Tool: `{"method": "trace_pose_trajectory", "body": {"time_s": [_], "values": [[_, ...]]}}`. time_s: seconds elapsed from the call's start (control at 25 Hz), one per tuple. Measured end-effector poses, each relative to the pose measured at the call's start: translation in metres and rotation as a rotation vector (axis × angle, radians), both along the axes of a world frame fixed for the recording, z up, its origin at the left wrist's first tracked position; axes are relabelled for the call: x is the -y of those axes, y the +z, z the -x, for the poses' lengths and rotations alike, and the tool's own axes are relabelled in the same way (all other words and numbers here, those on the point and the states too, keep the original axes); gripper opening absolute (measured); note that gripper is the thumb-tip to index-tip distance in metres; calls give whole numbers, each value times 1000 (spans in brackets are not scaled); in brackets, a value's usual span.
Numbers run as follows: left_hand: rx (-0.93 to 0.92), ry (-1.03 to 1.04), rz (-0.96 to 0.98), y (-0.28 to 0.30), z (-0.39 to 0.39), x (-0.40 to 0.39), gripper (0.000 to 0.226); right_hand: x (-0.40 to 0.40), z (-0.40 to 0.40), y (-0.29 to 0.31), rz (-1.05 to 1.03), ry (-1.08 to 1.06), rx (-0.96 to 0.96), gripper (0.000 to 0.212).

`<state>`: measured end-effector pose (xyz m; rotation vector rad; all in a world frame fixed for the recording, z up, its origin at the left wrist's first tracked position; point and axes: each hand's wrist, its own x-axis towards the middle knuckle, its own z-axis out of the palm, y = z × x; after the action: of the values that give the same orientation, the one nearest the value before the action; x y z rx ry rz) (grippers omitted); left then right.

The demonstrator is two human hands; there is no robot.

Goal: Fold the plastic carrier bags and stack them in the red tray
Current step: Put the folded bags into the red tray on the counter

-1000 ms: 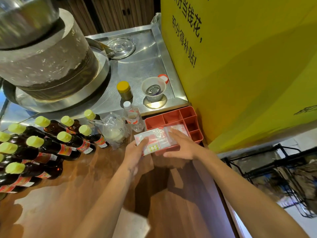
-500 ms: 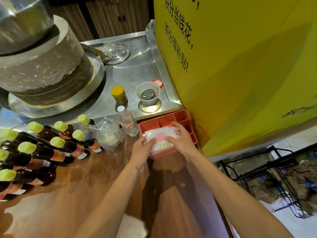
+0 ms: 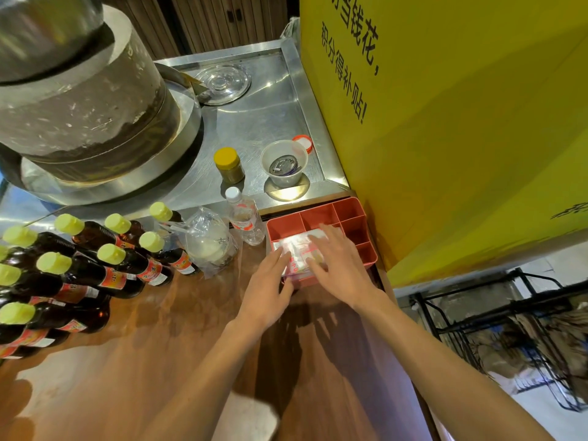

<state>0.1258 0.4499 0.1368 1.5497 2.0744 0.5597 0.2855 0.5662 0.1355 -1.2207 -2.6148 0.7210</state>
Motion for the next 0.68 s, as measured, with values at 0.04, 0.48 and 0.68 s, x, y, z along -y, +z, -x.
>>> {"method": "trace_pose_trajectory", "body": {"time_s": [0.04,0.48,0.68], "values": [[-37,-26,-8,0,1,2,59,5,-2,-2,-30,84,41,56],[-166,-160,134,-25,13,10,74,13,9,-15,105,284,474,83],[-226,-193,175,-31,13,10,76,2,22,-14,241,335,624,90]]}}
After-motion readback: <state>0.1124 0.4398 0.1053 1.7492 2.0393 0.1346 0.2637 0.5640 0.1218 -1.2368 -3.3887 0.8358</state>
